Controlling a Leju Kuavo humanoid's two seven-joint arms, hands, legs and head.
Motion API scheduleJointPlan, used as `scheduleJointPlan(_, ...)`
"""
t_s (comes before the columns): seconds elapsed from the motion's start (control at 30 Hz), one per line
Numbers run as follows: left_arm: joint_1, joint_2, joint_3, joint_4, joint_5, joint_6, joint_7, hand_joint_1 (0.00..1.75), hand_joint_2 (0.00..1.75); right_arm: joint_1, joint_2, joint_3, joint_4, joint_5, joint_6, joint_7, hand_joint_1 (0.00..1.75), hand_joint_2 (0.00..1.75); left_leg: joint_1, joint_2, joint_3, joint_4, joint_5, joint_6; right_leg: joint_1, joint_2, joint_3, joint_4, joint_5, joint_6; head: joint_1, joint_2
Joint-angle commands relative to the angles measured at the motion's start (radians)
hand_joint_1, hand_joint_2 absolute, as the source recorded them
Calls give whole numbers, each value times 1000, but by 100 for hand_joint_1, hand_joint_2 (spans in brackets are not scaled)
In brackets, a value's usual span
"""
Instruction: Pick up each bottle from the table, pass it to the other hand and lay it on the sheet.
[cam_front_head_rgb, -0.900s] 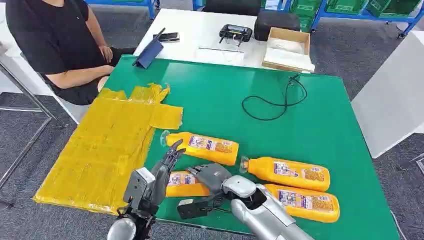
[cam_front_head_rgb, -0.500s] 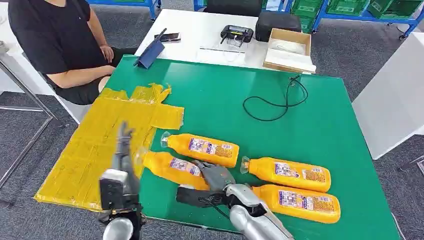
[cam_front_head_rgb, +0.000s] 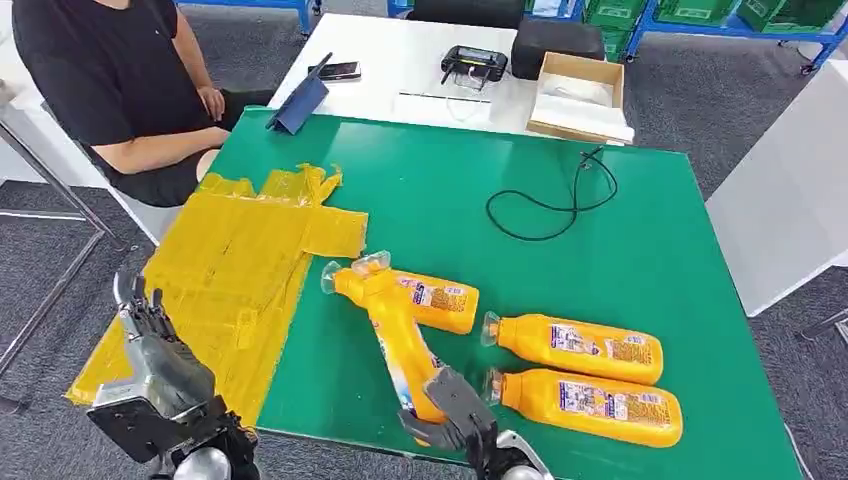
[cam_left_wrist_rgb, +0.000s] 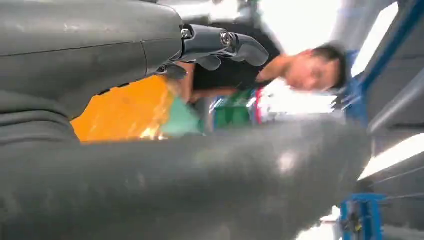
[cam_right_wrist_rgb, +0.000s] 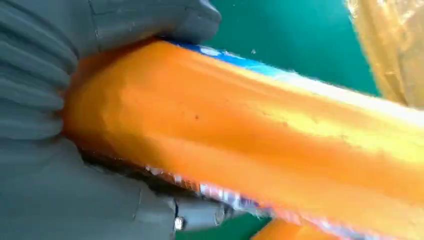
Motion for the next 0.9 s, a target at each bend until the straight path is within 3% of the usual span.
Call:
scheduleJointPlan(0.03, 20, 118, -98, 193, 292, -608, 342, 0, 175, 71, -77, 77, -167, 36, -29, -46, 175, 175, 0, -3, 2, -2, 0, -2, 0, 0, 3, -1, -2, -2, 0, 0)
scheduleJointPlan(0.23, 28, 121, -105, 202, 286, -630, 336, 0, 175, 73, -80, 86, -169, 39, -25, -49, 175, 175, 0, 0, -2, -2, -1, -2, 0, 1, -1, -2, -1, -2, 0, 0)
scheduleJointPlan(0.4, 14, 143, -144, 207, 283, -748, 345, 0, 175, 58, -87, 128, -169, 66, 5, -67, 175, 175, 0, -1, -4, -1, 0, -2, 0, 1, -3, -1, -1, -3, 1, 0)
scheduleJointPlan(0.77, -23, 134, -148, 254, 265, -779, 339, 0, 175, 36, -97, 159, -160, 112, 14, -55, 175, 175, 0, -1, -5, -1, 0, -1, 0, 0, -4, -1, 0, -2, 0, 0)
scheduleJointPlan(0.9, -42, 128, -142, 289, 248, -779, 354, 0, 175, -9, -98, 223, -128, 261, 24, -30, 175, 175, 0, -1, -4, -1, 0, -2, 0, 2, -3, -1, -1, -3, 0, 0)
